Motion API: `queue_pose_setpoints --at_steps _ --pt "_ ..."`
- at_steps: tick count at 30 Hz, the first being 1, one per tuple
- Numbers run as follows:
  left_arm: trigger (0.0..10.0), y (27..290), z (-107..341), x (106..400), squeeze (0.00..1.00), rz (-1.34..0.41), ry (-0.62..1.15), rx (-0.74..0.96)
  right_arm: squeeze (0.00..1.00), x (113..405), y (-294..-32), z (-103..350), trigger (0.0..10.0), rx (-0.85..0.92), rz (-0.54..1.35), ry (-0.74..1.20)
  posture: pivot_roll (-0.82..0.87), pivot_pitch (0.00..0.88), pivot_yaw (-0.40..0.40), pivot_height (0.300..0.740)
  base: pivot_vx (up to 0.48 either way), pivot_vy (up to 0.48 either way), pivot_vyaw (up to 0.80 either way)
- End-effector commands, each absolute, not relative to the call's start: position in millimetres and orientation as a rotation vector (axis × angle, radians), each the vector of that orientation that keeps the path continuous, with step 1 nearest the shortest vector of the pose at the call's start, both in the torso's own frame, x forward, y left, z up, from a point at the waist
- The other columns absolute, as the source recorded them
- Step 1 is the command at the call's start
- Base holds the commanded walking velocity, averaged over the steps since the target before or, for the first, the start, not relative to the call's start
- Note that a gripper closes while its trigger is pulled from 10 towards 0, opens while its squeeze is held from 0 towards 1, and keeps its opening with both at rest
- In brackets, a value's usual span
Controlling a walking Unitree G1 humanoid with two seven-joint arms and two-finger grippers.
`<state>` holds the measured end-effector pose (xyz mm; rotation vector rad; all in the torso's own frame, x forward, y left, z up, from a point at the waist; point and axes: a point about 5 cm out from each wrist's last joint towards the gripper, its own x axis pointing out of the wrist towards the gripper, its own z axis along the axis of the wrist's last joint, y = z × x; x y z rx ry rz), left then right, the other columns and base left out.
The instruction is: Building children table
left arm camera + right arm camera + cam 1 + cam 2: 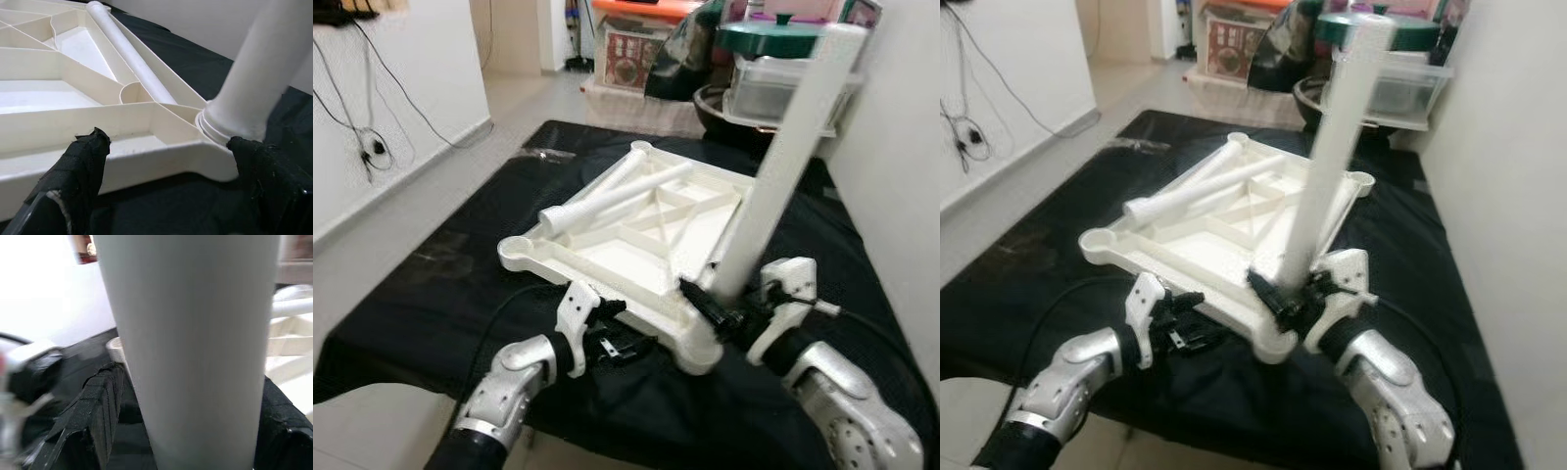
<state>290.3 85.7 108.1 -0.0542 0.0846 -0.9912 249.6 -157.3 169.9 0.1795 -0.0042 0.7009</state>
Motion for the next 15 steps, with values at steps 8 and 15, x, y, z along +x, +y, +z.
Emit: queue_pose_setpoints --at_steps 8,15 --pt "10.0 87 106 287 0.00 -0.989 0.095 -0.048 0.00 270 -163 151 0.0 0.217 0.470 0.036 0.12 0.000 -0.119 0.740 0.000 0.000 0.00" --pt "10.0 83 105 287 0.00 -1.003 0.102 -0.048 0.00 265 -239 110 0.0 0.224 -0.455 0.180 0.12 0.000 -0.110 0.740 0.000 0.000 0.00"
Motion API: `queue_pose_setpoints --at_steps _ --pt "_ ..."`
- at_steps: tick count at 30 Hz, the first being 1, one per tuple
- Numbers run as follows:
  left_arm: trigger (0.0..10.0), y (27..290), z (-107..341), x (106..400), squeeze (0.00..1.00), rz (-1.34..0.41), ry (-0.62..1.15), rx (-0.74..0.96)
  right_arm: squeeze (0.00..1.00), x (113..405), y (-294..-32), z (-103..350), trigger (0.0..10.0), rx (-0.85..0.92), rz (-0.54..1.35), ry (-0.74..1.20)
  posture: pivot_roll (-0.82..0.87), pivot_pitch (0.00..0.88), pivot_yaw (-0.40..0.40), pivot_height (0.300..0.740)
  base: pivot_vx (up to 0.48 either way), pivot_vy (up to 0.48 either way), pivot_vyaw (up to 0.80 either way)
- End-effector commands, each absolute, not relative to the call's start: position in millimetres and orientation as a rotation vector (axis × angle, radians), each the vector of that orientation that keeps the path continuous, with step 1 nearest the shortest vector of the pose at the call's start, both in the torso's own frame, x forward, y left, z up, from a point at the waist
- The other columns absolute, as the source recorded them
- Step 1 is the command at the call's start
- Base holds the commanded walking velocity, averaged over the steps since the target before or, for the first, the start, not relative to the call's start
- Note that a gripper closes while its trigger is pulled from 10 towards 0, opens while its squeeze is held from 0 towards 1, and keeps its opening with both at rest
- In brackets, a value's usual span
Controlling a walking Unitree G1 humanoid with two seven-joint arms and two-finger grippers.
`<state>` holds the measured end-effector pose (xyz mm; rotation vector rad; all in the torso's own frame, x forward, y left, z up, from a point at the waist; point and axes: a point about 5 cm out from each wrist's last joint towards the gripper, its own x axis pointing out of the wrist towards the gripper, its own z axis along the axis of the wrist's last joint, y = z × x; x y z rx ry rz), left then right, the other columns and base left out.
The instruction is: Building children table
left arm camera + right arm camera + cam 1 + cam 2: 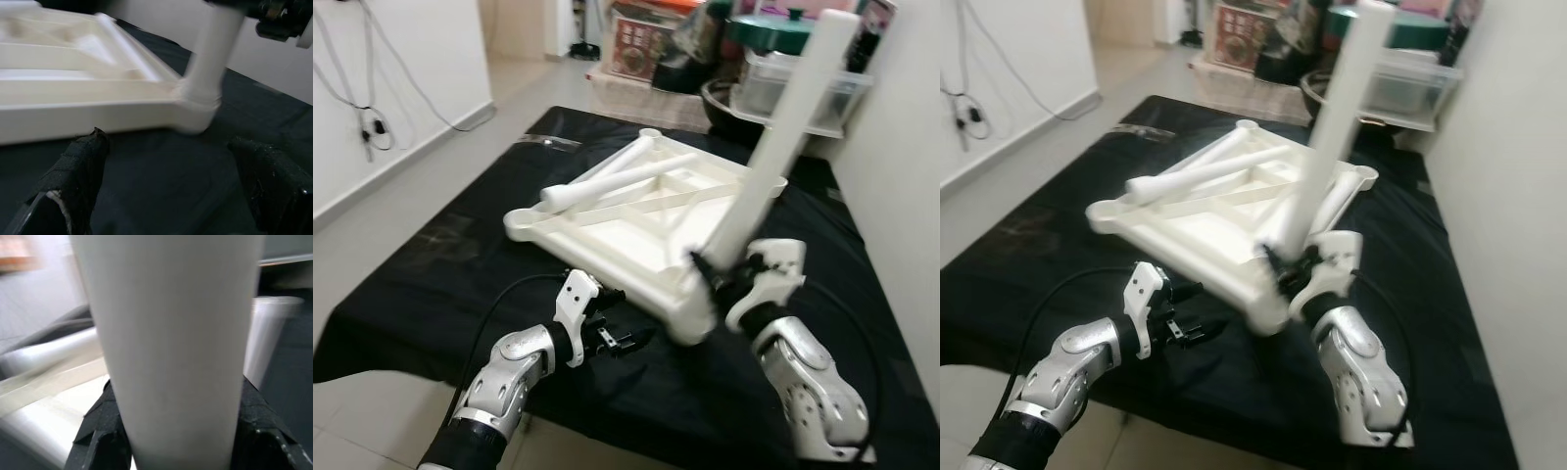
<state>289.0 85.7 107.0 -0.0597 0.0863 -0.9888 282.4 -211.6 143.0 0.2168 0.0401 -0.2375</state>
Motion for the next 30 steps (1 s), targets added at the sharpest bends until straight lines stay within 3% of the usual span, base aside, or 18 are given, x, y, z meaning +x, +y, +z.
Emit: queue_pose_setpoints --at_steps 1,4,5,7,8,9,10,14,15,16,18,20,21,22,24,25,27,30 --pt "10.0 83 105 288 0.00 -1.004 0.101 -0.046 0.00 260 -240 109 0.0 0.215 -0.486 0.180 0.11 0.000 -0.107 0.740 0.000 0.000 0.00" --pt "10.0 83 106 289 0.00 -1.001 0.100 -0.047 0.00 254 -231 107 0.0 0.194 -0.433 0.188 0.11 0.000 -0.107 0.740 0.000 0.000 0.00" --pt "10.0 84 106 289 0.00 -1.000 0.101 -0.049 0.00 251 -219 111 10.0 0.181 -0.347 0.155 0.10 0.000 -0.101 0.740 0.000 0.000 0.00" --pt "10.0 84 105 289 0.00 -1.000 0.104 -0.049 0.00 249 -201 119 10.0 0.193 -0.191 0.100 0.10 0.000 -0.101 0.740 0.000 0.000 0.00" --pt "10.0 84 104 289 0.00 -1.001 0.106 -0.048 0.51 249 -194 125 10.0 0.205 -0.120 0.061 0.10 0.000 -0.101 0.740 0.000 0.000 0.00" --pt "10.0 84 104 289 0.00 -1.001 0.106 -0.048 0.51 249 -194 125 10.0 0.205 -0.120 0.061 0.10 0.000 -0.101 0.740 0.000 0.000 0.00" --pt "10.0 83 104 289 0.00 -1.003 0.106 -0.048 1.00 251 -189 132 10.0 0.213 -0.063 0.019 0.10 0.000 -0.099 0.740 0.000 0.000 0.00" --pt "10.0 82 104 289 0.00 -1.005 0.105 -0.052 1.00 257 -184 143 10.0 0.210 0.029 -0.023 0.10 0.000 -0.098 0.740 0.000 0.000 0.00" --pt "10.0 81 104 289 0.00 -1.006 0.103 -0.054 0.00 260 -181 149 10.0 0.199 0.119 -0.036 0.10 0.000 -0.102 0.740 0.000 0.000 0.00" --pt "10.0 81 104 289 0.00 -1.006 0.103 -0.054 0.00 260 -181 149 10.0 0.199 0.119 -0.036 0.10 0.000 -0.102 0.740 0.000 0.000 0.00" --pt "10.0 82 104 290 0.00 -1.007 0.101 -0.051 0.00 259 -169 164 10.0 0.203 0.399 -0.052 0.11 0.000 -0.108 0.740 0.000 0.000 0.00" --pt "10.0 82 104 290 0.00 -1.007 0.101 -0.051 0.00 259 -169 164 10.0 0.203 0.399 -0.052 0.11 0.000 -0.108 0.740 0.000 0.000 0.00" --pt "10.0 83 105 290 0.00 -1.002 0.099 -0.051 0.00 255 -164 167 10.0 0.187 0.512 -0.048 0.11 0.000 -0.110 0.740 0.000 0.000 0.00" --pt "10.0 84 105 290 0.00 -1.001 0.095 -0.055 0.00 243 -155 159 6.9 0.148 0.700 -0.004 0.12 0.000 -0.115 0.740 0.000 0.000 0.00" --pt "10.0 84 106 290 0.00 -1.003 0.094 -0.056 0.00 239 -152 156 6.9 0.142 0.756 0.015 0.12 0.000 -0.115 0.740 0.000 0.000 0.00" --pt "10.0 84 106 289 0.00 -1.001 0.094 -0.056 0.00 236 -150 152 0.8 0.153 0.780 0.021 0.12 0.000 -0.129 0.740 0.000 0.000 0.00" --pt "10.0 85 105 289 0.00 -0.997 0.094 -0.056 0.00 236 -149 150 0.0 0.166 0.779 0.026 0.12 0.000 -0.129 0.740 0.000 0.000 0.00" --pt "10.0 85 105 289 0.00 -0.987 0.095 -0.059 0.00 243 -154 138 0.0 0.132 0.676 0.044 0.12 0.000 -0.123 0.740 0.000 0.000 0.00"
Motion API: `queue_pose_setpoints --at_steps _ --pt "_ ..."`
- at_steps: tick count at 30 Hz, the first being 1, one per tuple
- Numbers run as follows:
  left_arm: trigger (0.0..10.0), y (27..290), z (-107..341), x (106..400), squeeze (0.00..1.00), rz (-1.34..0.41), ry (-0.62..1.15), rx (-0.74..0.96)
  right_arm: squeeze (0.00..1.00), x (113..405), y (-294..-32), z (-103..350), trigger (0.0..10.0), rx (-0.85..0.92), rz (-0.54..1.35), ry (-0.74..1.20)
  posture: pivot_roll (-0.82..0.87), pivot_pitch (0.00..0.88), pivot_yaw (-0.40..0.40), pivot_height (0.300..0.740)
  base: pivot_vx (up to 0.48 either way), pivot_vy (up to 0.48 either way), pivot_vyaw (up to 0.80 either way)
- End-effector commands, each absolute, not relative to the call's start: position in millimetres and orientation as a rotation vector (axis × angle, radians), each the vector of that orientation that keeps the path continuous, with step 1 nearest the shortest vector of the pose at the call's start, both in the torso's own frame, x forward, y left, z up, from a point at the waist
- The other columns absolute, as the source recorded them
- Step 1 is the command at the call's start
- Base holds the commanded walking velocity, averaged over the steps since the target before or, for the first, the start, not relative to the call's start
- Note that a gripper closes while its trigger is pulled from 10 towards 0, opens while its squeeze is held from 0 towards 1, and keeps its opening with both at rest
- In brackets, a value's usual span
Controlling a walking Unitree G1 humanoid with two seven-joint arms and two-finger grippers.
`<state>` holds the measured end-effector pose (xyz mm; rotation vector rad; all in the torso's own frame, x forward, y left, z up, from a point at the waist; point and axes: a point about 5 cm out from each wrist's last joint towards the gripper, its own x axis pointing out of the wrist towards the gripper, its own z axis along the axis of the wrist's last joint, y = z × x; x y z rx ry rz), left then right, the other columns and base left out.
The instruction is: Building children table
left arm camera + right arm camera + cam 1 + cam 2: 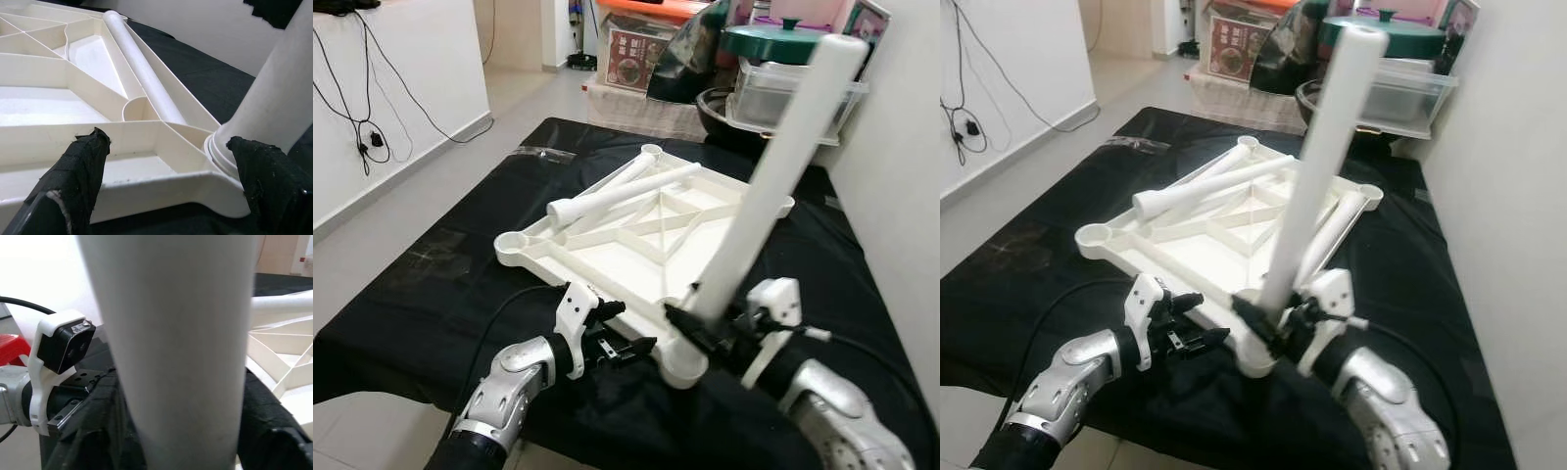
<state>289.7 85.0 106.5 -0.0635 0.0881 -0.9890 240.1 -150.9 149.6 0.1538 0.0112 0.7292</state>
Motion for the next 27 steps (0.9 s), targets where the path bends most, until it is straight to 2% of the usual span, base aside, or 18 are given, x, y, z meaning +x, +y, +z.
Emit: queue_pose_setpoints --at_steps 1,2,4,5,6,7,9,10,14,15,17,19,20,21,22,23,26,27 --pt "10.0 84 104 288 0.00 -0.995 0.098 -0.059 0.00 251 -163 129 0.0 0.099 0.532 0.071 0.12 0.000 -0.121 0.740 0.000 0.000 0.00" --pt "10.0 84 104 288 0.00 -0.995 0.098 -0.059 0.00 251 -163 129 0.0 0.099 0.532 0.071 0.12 0.000 -0.121 0.740 0.000 0.000 0.00" --pt "10.0 83 103 287 0.00 -1.005 0.100 -0.057 0.00 258 -174 120 0.0 0.070 0.383 0.105 0.12 0.000 -0.121 0.740 0.000 0.000 0.00" --pt "10.0 83 103 287 0.00 -1.007 0.102 -0.056 0.00 260 -186 113 0.0 0.084 0.230 0.139 0.11 0.000 -0.111 0.740 0.000 0.000 0.00" --pt "10.0 83 104 289 0.00 -1.006 0.103 -0.054 0.00 258 -211 98 0.0 0.091 -0.101 0.206 0.11 0.000 -0.105 0.740 0.000 0.000 0.00" --pt "10.0 83 104 290 0.00 -1.006 0.103 -0.053 0.00 256 -217 94 0.0 0.090 -0.181 0.224 0.11 0.000 -0.105 0.740 0.000 0.000 0.00" --pt "10.0 83 105 290 0.00 -1.006 0.103 -0.053 0.00 255 -219 92 0.0 0.087 -0.201 0.228 0.11 0.000 -0.105 0.740 0.000 0.000 0.00" --pt "10.0 83 105 291 0.00 -1.011 0.102 -0.049 0.00 247 -226 87 0.0 0.118 -0.305 0.253 0.10 0.000 -0.105 0.740 0.000 0.000 0.00" --pt "10.0 83 106 292 0.00 -1.011 0.101 -0.047 0.00 237 -230 81 0.0 0.127 -0.394 0.286 0.10 0.000 -0.103 0.740 0.000 0.000 0.00" --pt "10.0 82 106 292 0.00 -1.011 0.101 -0.051 0.00 241 -217 84 10.0 0.087 -0.275 0.296 0.10 0.000 -0.095 0.740 0.000 0.000 0.00" --pt "10.0 81 106 292 0.00 -1.011 0.101 -0.052 0.00 243 -212 86 10.0 0.070 -0.230 0.295 0.10 0.000 -0.095 0.740 0.000 0.000 0.00" --pt "10.0 79 104 290 0.00 -1.023 0.105 -0.050 0.00 247 -201 99 10.0 0.155 -0.122 0.185 0.09 0.000 -0.095 0.740 0.000 0.000 0.00" --pt "10.0 78 104 290 0.00 -1.025 0.105 -0.050 1.00 249 -197 105 10.0 0.182 -0.066 0.150 0.09 0.000 -0.097 0.740 0.000 0.000 0.00" --pt "10.0 78 104 290 0.00 -1.025 0.105 -0.050 1.00 249 -197 105 10.0 0.182 -0.066 0.150 0.09 0.000 -0.097 0.740 0.000 0.000 0.00" --pt "10.0 77 106 292 0.00 -1.020 0.099 -0.057 1.00 258 -188 120 10.0 0.187 0.076 0.105 0.10 0.000 -0.100 0.740 0.000 0.000 0.00" --pt "10.0 77 106 292 0.00 -1.017 0.096 -0.059 0.18 260 -183 126 10.0 0.170 0.163 0.094 0.10 0.000 -0.101 0.740 0.000 0.000 0.00" --pt "10.0 77 107 293 0.00 -1.015 0.094 -0.061 0.18 261 -178 132 10.0 0.150 0.240 0.089 0.10 0.000 -0.101 0.740 0.000 0.000 0.00" --pt "10.0 78 107 293 0.00 -1.015 0.095 -0.060 0.00 261 -175 137 10.0 0.153 0.297 0.068 0.10 0.000 -0.101 0.740 0.000 0.000 0.00"
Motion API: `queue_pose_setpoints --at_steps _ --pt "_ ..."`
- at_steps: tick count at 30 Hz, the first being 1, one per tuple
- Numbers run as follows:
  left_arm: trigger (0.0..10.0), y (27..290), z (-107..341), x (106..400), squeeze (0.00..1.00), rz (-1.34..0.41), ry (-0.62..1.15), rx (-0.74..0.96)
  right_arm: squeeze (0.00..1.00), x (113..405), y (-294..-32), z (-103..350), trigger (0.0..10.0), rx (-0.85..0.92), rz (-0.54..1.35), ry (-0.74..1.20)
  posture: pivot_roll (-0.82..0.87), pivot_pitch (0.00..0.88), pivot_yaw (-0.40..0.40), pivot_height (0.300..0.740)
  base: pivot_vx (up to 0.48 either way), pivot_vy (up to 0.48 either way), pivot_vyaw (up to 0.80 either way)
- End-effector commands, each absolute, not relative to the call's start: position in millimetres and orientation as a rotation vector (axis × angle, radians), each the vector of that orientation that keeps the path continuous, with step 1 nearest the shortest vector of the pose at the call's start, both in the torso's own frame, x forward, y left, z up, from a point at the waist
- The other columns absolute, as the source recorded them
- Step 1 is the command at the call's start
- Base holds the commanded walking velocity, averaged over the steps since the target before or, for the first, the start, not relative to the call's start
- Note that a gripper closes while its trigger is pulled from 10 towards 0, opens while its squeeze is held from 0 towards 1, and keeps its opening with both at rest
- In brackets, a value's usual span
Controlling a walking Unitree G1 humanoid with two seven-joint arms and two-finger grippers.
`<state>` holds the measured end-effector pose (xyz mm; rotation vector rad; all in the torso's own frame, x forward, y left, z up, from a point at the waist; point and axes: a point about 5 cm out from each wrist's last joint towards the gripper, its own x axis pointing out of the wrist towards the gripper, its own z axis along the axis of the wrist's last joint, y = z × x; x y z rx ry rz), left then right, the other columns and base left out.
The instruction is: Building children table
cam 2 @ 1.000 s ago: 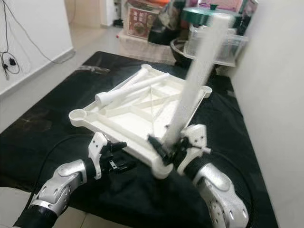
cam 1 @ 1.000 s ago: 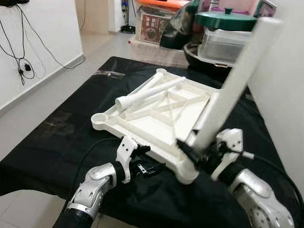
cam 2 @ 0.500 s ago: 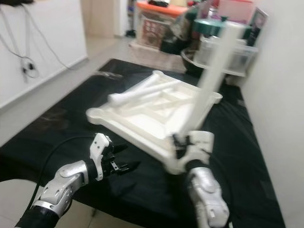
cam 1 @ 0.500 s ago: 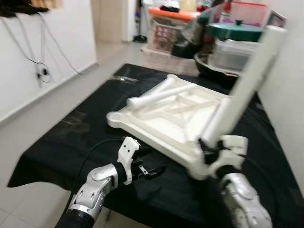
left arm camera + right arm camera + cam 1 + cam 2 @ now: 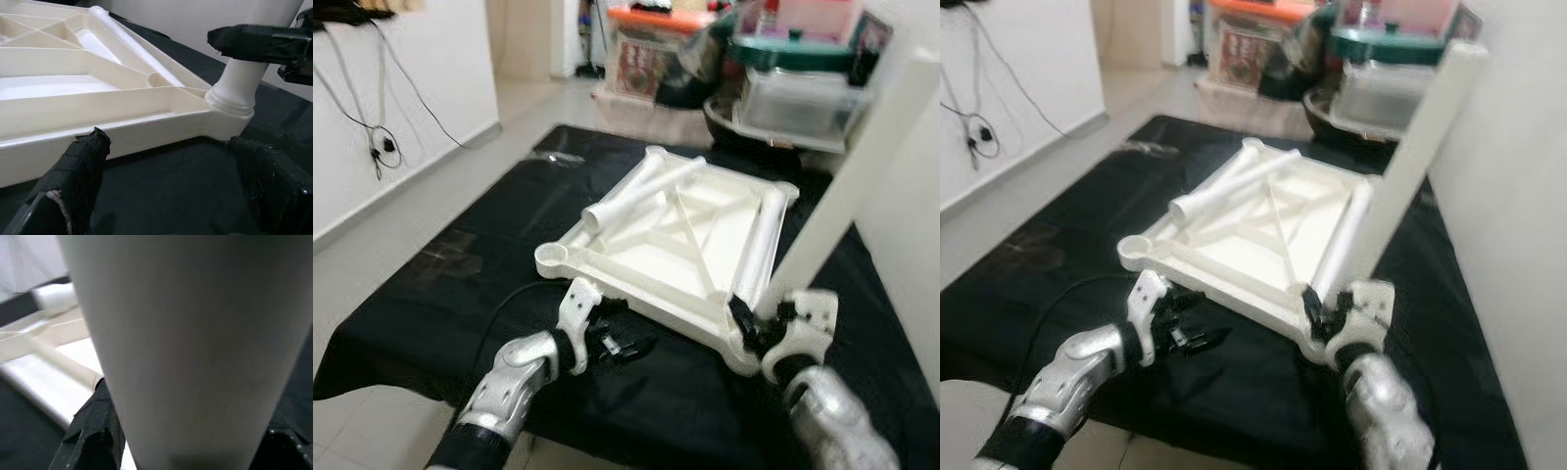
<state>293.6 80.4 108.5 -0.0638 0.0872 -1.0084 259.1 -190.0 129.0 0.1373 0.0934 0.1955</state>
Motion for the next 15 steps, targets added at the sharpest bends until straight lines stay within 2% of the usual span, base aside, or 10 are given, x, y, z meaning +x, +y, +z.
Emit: queue_pose_setpoints --at_steps 1,3,4,5,7,10,11,13,14,15 --pt "10.0 79 106 292 0.00 -1.016 0.096 -0.057 0.00 258 -171 146 10.0 0.157 0.402 0.039 0.10 0.000 -0.106 0.740 0.000 0.000 0.00" --pt "10.0 79 106 292 0.00 -1.017 0.097 -0.055 0.00 255 -167 152 10.0 0.158 0.478 0.020 0.10 0.000 -0.106 0.740 0.000 0.000 0.00" --pt "10.0 80 106 292 0.00 -1.014 0.096 -0.056 0.00 249 -162 158 10.0 0.145 0.612 0.011 0.11 0.000 -0.110 0.740 0.000 0.000 0.00" --pt "10.0 80 106 292 0.00 -1.014 0.096 -0.056 0.00 249 -162 158 10.0 0.145 0.612 0.011 0.11 0.000 -0.110 0.740 0.000 0.000 0.00" --pt "10.0 81 106 291 0.00 -1.010 0.096 -0.057 0.00 240 -154 156 10.0 0.086 0.781 0.035 0.11 0.000 -0.117 0.740 0.000 0.000 0.00" --pt "10.0 81 106 290 0.00 -1.009 0.095 -0.059 0.00 239 -149 153 10.0 0.087 0.821 0.045 0.12 0.000 -0.123 0.740 0.000 0.000 0.00" --pt "10.0 81 106 290 0.00 -1.006 0.093 -0.063 0.00 243 -146 149 7.6 0.103 0.789 0.036 0.12 0.000 -0.122 0.740 0.000 0.000 0.00" --pt "10.0 81 106 289 0.00 -1.004 0.092 -0.064 0.00 246 -143 148 7.6 0.118 0.760 0.027 0.12 0.000 -0.120 0.740 0.000 0.000 0.00" --pt "10.0 81 105 288 0.00 -1.005 0.097 -0.063 0.00 255 -142 145 0.6 0.121 0.661 0.005 0.12 0.000 -0.117 0.740 0.000 0.000 0.00" --pt "10.0 81 104 288 0.00 -1.008 0.100 -0.061 0.00 258 -143 142 0.0 0.120 0.614 0.013 0.12 0.000 -0.117 0.740 0.000 0.000 0.00"
